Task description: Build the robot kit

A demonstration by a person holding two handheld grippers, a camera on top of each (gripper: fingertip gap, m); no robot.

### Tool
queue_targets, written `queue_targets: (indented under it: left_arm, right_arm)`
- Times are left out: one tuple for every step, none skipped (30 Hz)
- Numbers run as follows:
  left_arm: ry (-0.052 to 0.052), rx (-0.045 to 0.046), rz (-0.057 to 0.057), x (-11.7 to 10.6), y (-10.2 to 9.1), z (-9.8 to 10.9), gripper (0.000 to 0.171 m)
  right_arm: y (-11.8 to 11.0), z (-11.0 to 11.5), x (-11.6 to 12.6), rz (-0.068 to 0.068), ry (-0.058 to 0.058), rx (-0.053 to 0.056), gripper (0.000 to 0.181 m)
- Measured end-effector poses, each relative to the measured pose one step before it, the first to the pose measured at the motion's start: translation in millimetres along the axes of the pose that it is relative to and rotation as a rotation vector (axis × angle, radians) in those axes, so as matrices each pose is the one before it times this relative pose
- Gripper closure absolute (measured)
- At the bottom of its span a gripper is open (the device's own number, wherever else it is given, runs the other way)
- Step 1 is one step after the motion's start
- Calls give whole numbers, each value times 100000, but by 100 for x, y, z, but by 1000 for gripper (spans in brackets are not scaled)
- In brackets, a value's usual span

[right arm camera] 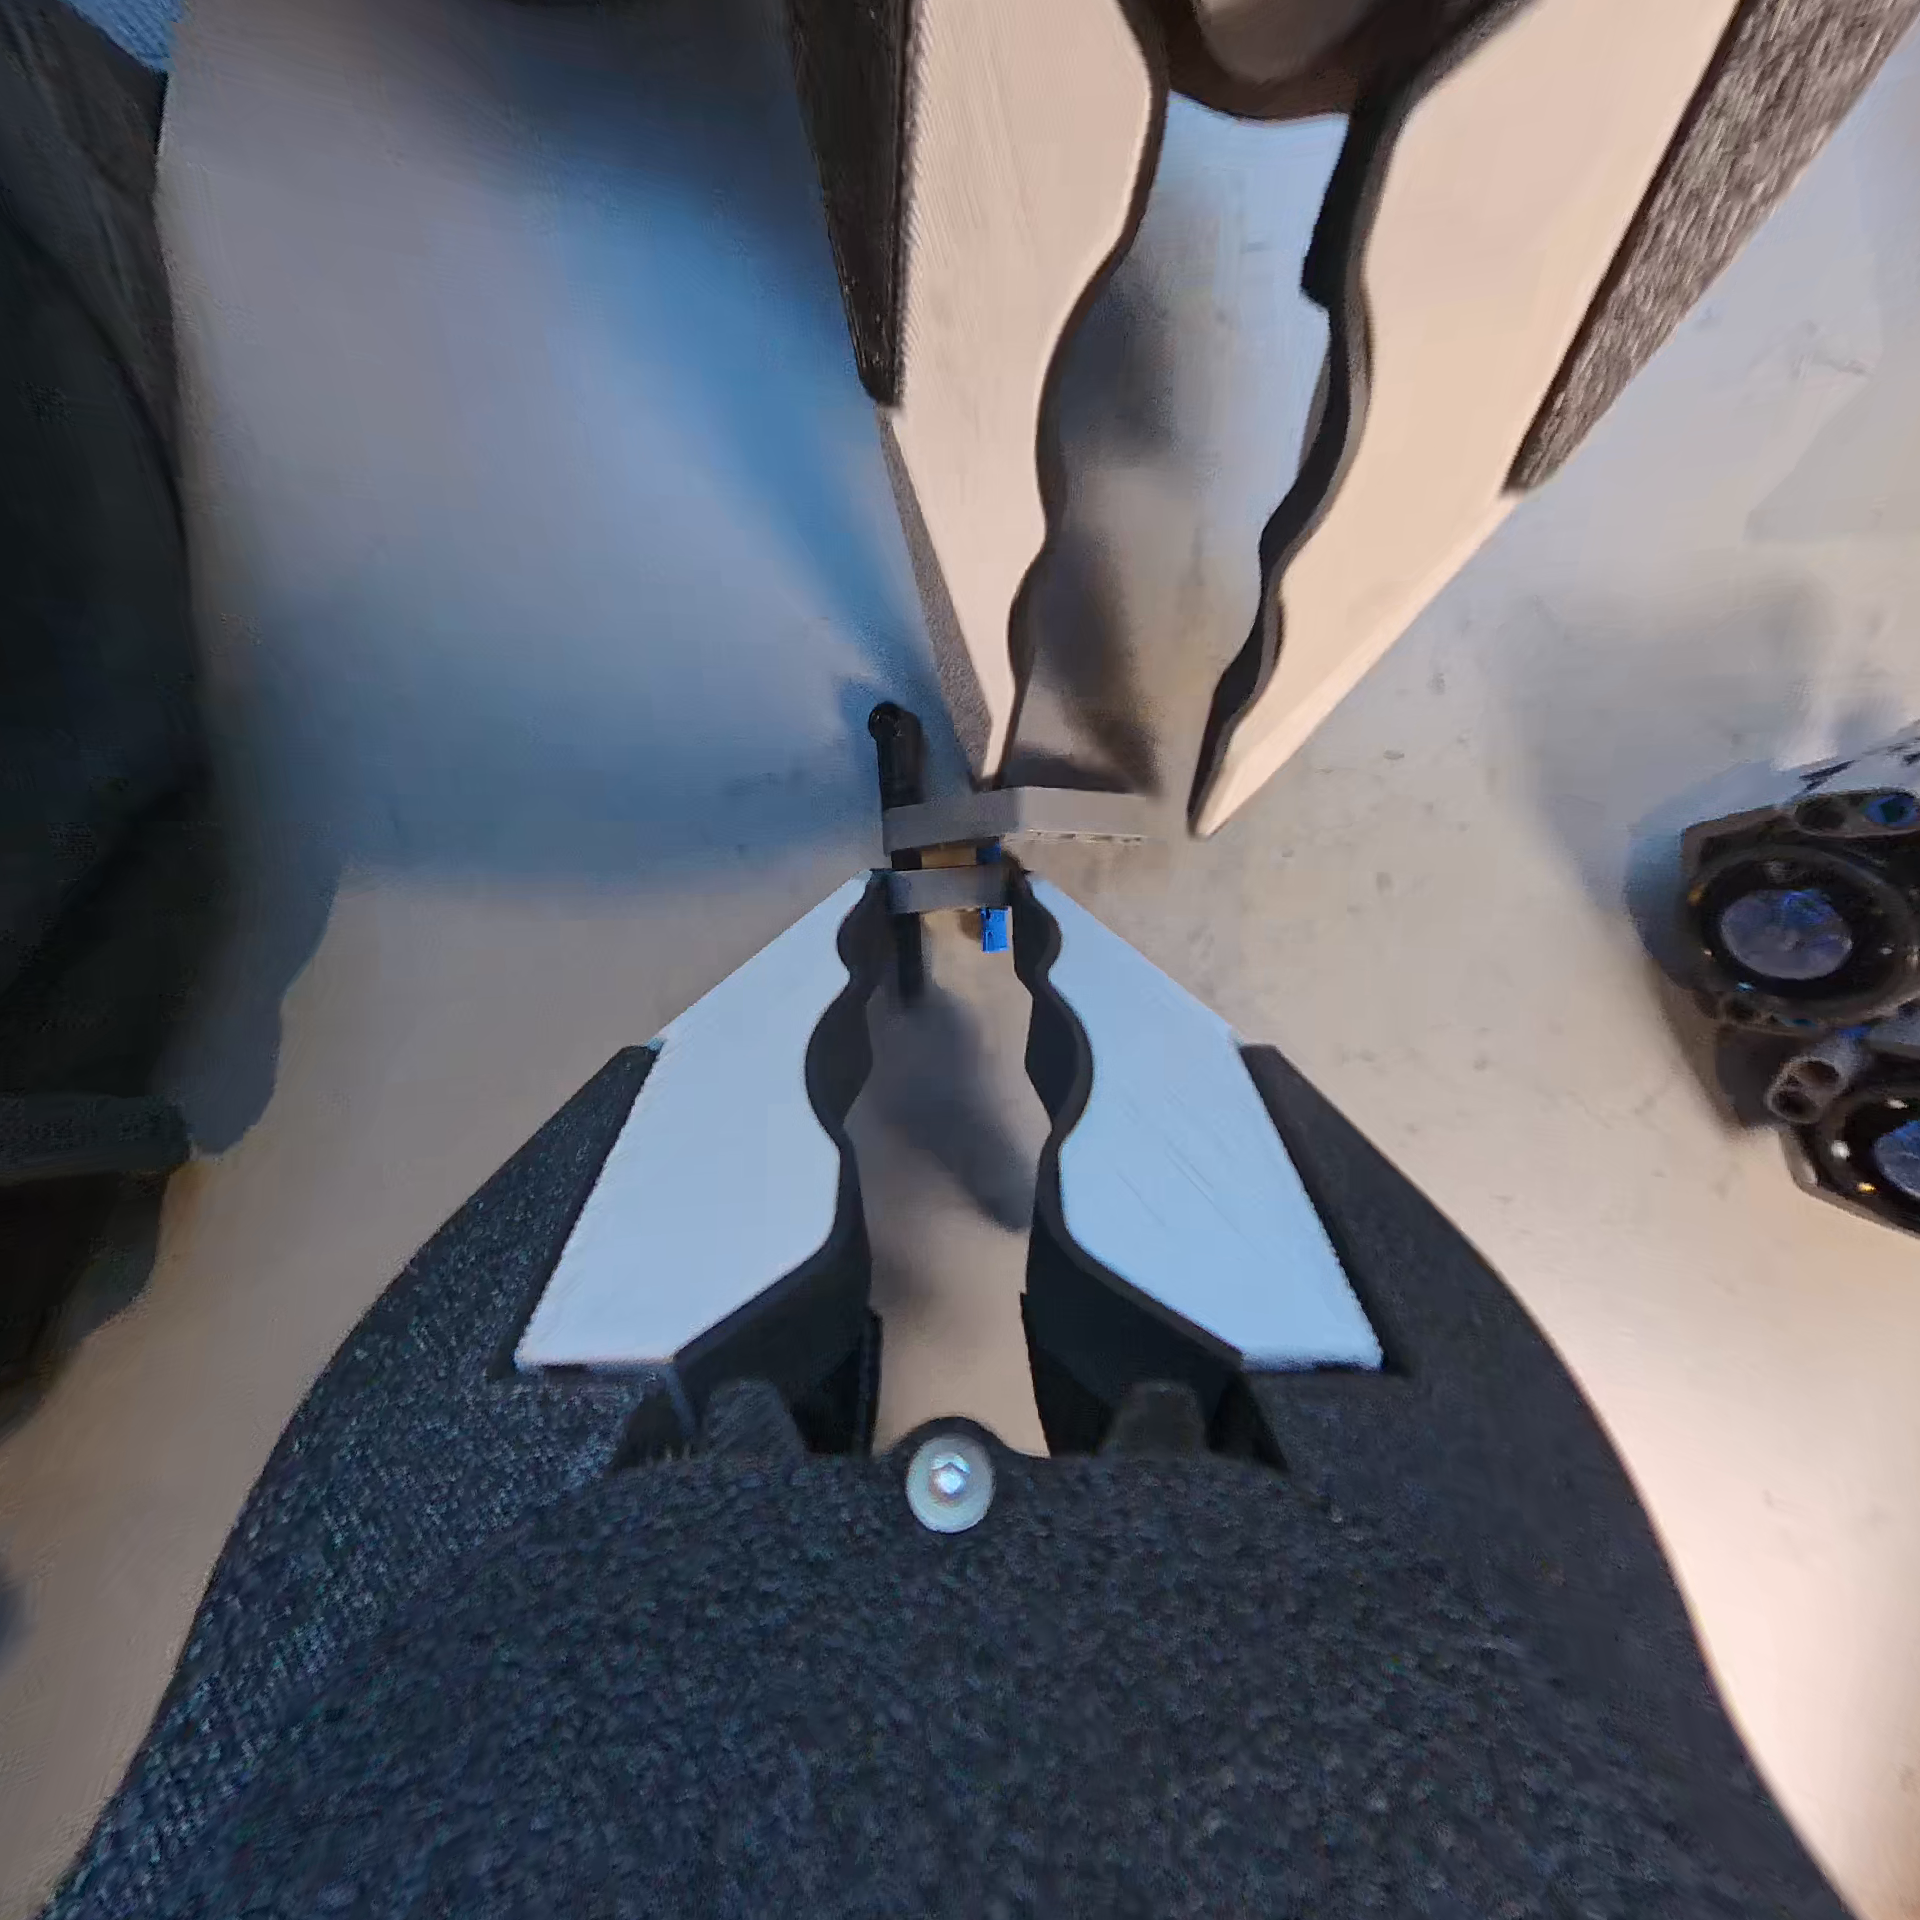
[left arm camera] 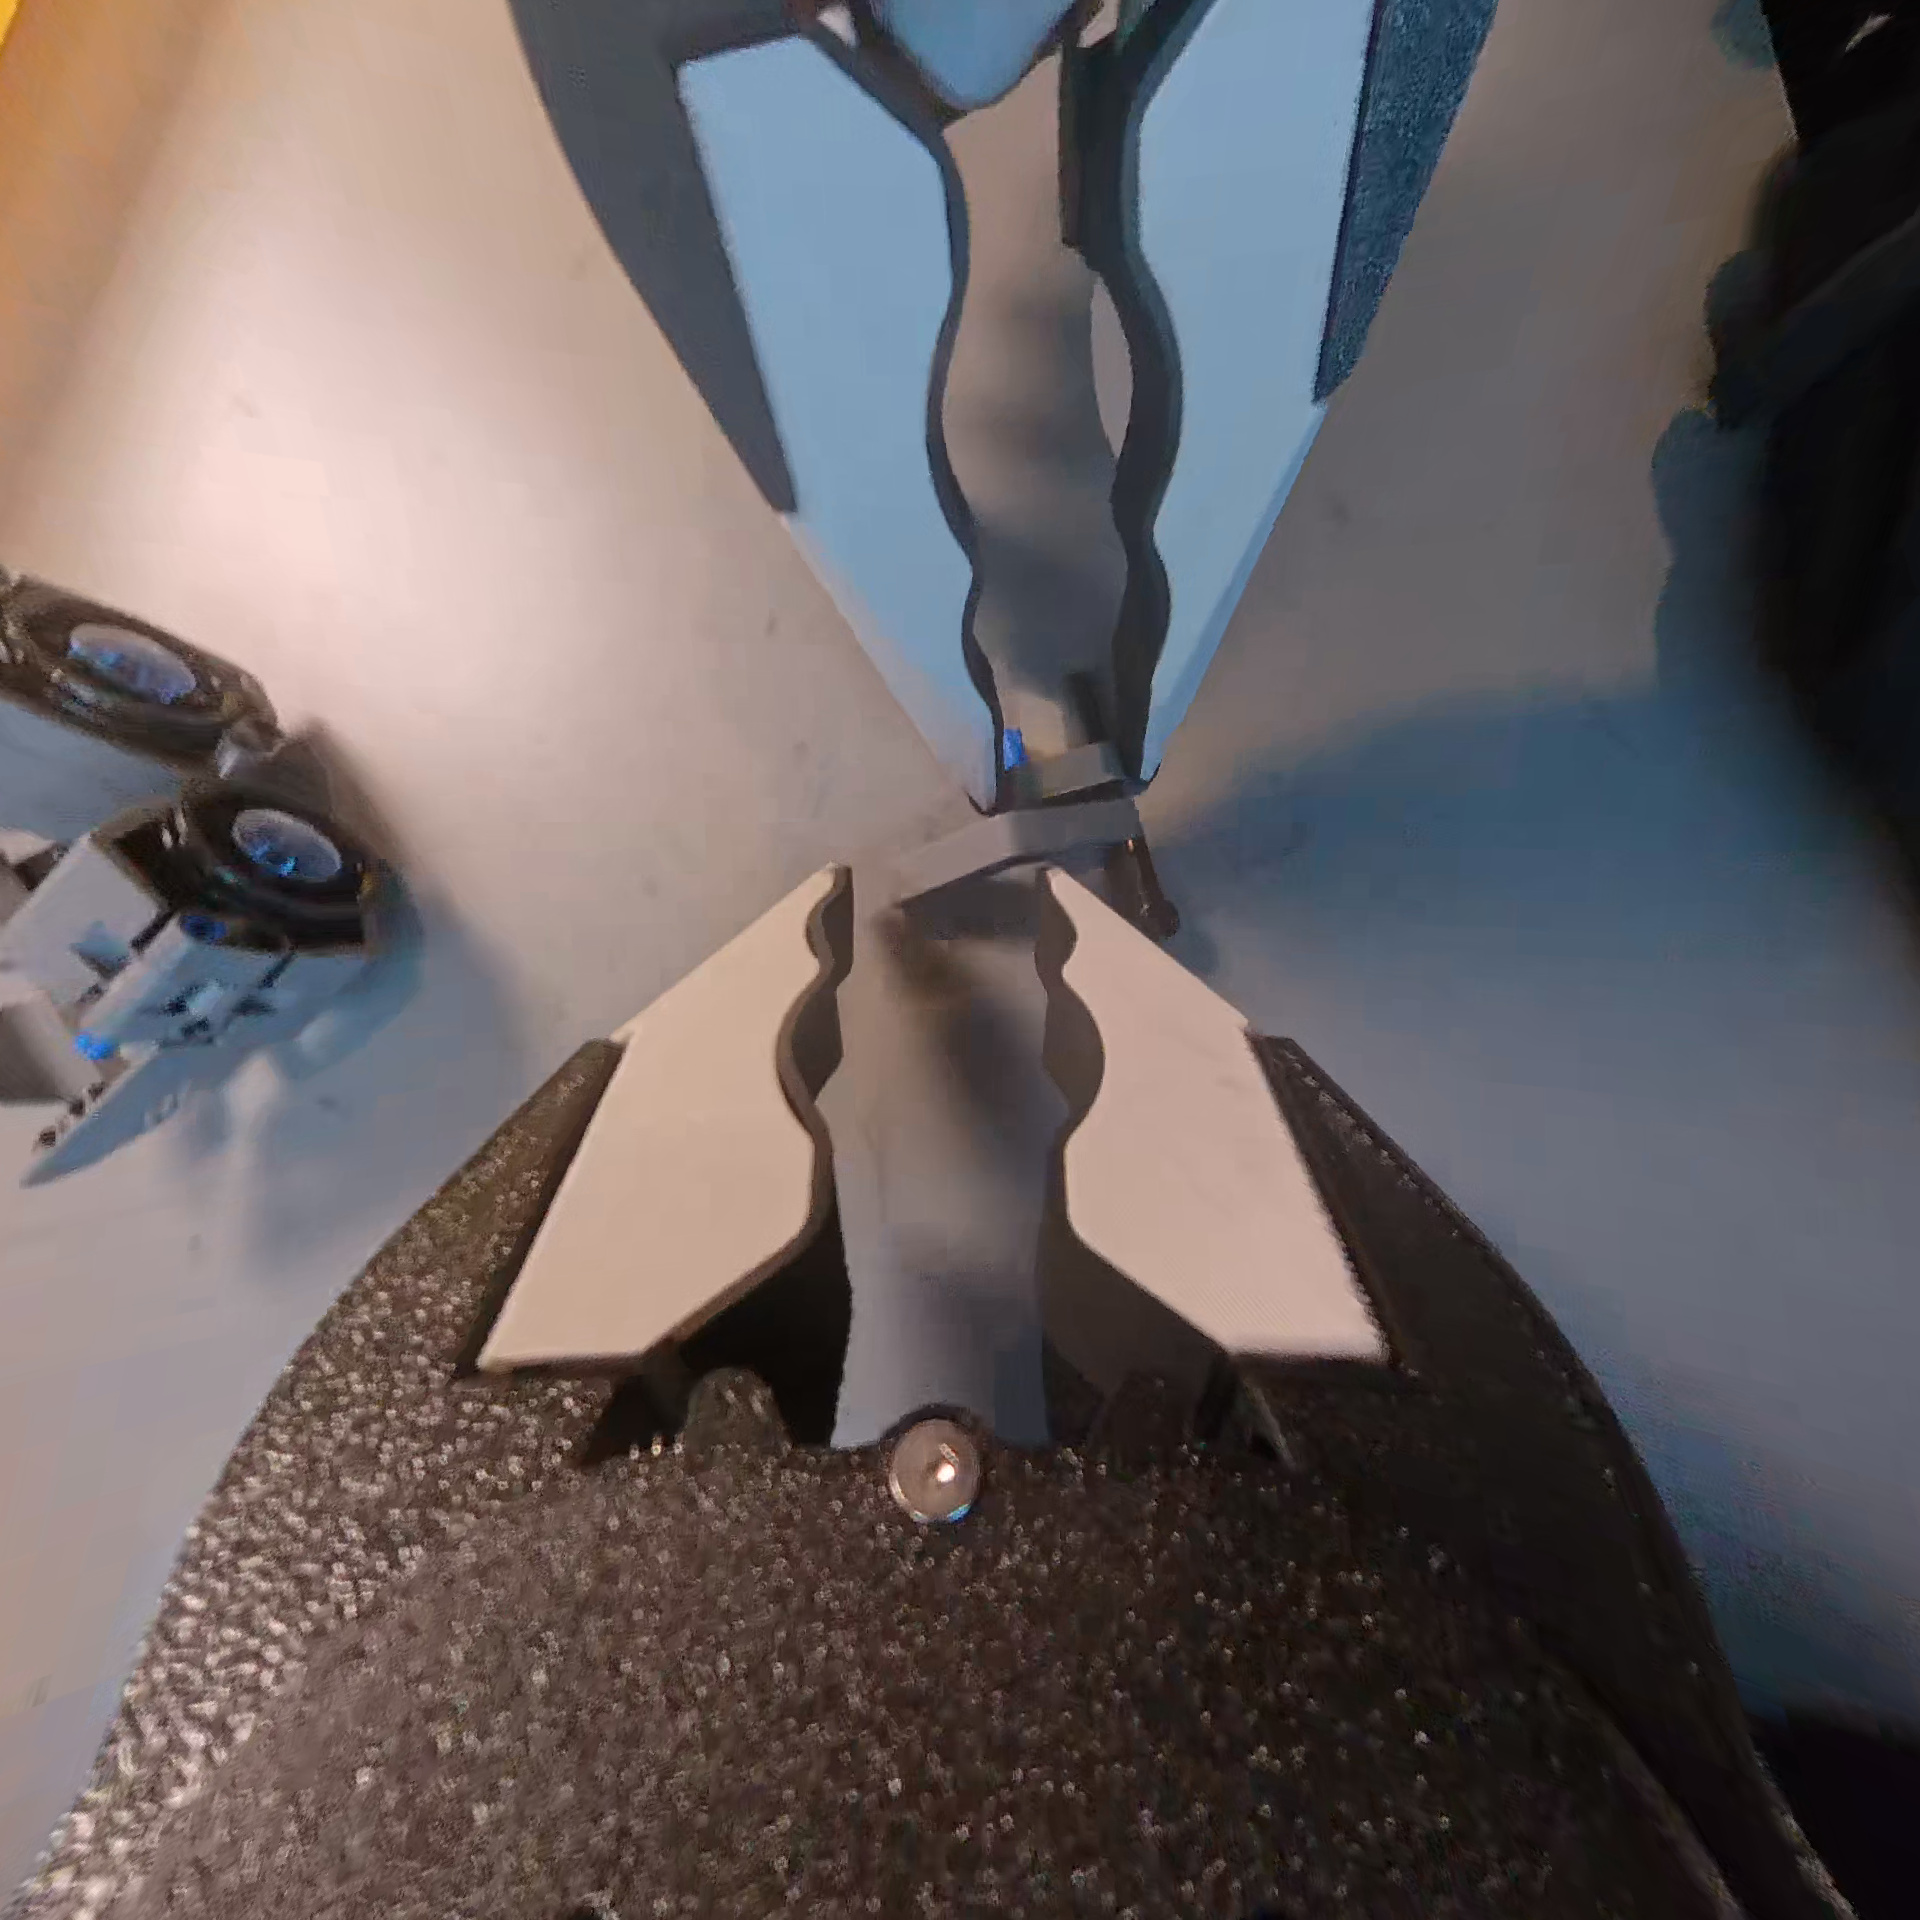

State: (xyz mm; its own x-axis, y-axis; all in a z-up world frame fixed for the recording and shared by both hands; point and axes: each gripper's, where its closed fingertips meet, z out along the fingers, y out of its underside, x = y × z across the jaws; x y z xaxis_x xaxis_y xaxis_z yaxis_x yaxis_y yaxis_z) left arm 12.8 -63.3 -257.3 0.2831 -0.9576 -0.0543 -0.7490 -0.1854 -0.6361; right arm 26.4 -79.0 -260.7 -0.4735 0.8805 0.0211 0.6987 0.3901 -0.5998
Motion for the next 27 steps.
queue_targets:
  left_arm:
    - [1342, 1405, 1655, 228, -218, 247, 141]
    - [303, 1430, 770, 61, -175, 164, 142]
    - [-162, 1111, 334, 0, -69, 65, 146]
    - [-98, 1015, -224, 7, -41, -20, 148]
    - [409, 1061, -795, 81, -66, -54, 149]
    - [183, 772, -834, 83, -45, -46, 150]
    - [-649, 180, -472, -18, 34, -46, 150]
    - [-1110, -5, -258, -79, 64, -64, 154]
    - [-453, -78, -537, 7, 85, -78, 155]
    - [185, -101, -1127, 71, 98, -85, 155]
    - [136, 73, -1424, 63, 97, -53, 154]
    - [434, 135, -1186, 122, 107, -14, 155]
    - [265, 116, -639, 164, 108, 25, 158]
    - [172, -205, -449, 178, 133, 22, 160]
    - [654, -727, -1311, 176, 183, -6, 161]
    - [2236, -98, -3529, 263, 113, -90, 159]
    - [5441, 1187, -6550, 522, -46, -170, 151]
    - [6293, 2808, -8618, 467, -250, -263, 147]
    - [5408, 5044, -9080, 283, -518, -342, 145]
    - [6321, 6151, -9424, 422, -686, -354, 142]
    - [7336, 6162, -10049, 621, -742, -309, 140]
    - [6437, 6755, -9102, 556, -843, -204, 140]
    - [5754, 7201, -6843, 554, -893, -93, 138]
    - [5638, 5969, -5380, 644, -709, 8, 137]
    - [3878, 4138, -4128, 451, -474, 145, 136]
    - [338, 2278, -2380, -7, -230, 234, 136]
    - [-1407, 618, -194, -186, -26, 289, 136]
  right_arm:
    - [35, -87, 72, -2034, 1755, 953, 159]
    - [83, -111, -60, -1484, 892, 1070, 159]
    - [75, -125, -194, -1935, 330, 1486, 159]
    - [-5, -136, -128, -1940, 970, 2193, 159]
    - [-69, -155, -85, -1210, 960, 2394, 159]
    - [-85, -152, -78, -1311, 794, 2329, 159]
    - [-78, -169, 12, -1834, 1424, 2064, 159]
    - [-47, -152, -21, -2055, 1056, 1520, 159]
    - [14, -133, -46, -1876, 693, 927, 159]
    - [27, -120, -15, -1728, 680, 788, 159]
    - [-11, -105, 2, -1324, 622, 848, 159]
    - [-119, -103, 38, -1417, 836, 1233, 160]
    - [-172, -111, -81, -1397, 57, 1355, 159]
    - [-106, -74, -189, -884, -898, 622, 160]
    - [15, -45, -64, -901, -238, -264, 159]
    - [-8, -74, 34, -1167, 455, -84, 160]
    - [-83, -103, 45, -812, 311, 221, 160]
    - [-168, -161, 85, -686, 490, 663, 160]
    - [-200, -202, 159, -1116, 1054, 612, 160]
    - [-253, -257, 200, -2290, 1580, 670, 160]
    - [-353, -293, 249, -3842, 2346, 754, 160]
    - [-284, -287, 336, -5154, 3130, -59, 160]
    - [-145, -232, 296, -5883, 2753, -1234, 160]
    - [-44, -180, 277, -6224, 2507, -1902, 160]
    - [-77, -134, 291, -6008, 2474, -1605, 160]
    - [-71, -103, 234, -5088, 1694, -1406, 160]
    - [-164, -113, 283, -4544, 1974, -654, 160]
